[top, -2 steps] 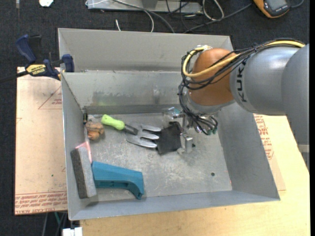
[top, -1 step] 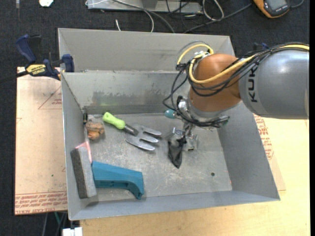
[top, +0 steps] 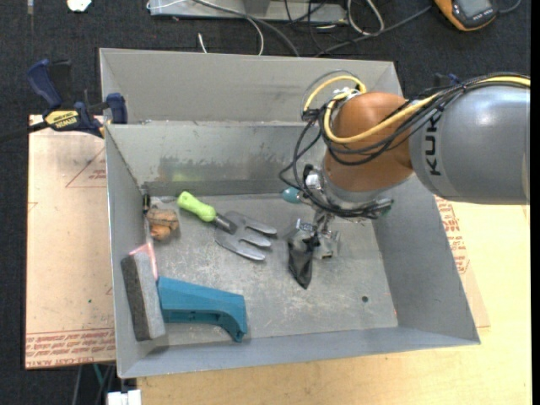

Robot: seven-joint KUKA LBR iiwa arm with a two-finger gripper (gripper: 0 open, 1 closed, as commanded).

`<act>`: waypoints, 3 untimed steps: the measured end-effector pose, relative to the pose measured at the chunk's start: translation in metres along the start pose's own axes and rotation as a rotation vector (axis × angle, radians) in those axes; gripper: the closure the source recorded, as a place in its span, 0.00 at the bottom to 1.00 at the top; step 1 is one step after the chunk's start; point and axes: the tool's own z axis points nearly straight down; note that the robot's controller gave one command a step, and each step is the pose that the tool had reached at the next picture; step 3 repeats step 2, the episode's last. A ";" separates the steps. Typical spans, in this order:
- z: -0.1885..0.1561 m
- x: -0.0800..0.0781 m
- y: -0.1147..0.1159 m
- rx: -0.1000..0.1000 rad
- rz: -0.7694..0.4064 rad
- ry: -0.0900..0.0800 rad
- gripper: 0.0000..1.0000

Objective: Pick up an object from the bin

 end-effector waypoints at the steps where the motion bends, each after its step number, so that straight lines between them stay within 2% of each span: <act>1: -0.045 -0.002 0.002 -0.008 0.010 0.002 1.00; 2: -0.122 -0.004 0.005 -0.006 -0.022 0.000 1.00; 3: -0.122 -0.004 0.005 -0.006 -0.022 0.000 1.00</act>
Offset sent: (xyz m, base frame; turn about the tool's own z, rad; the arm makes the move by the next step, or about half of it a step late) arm -0.0101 0.0088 0.2237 -0.0950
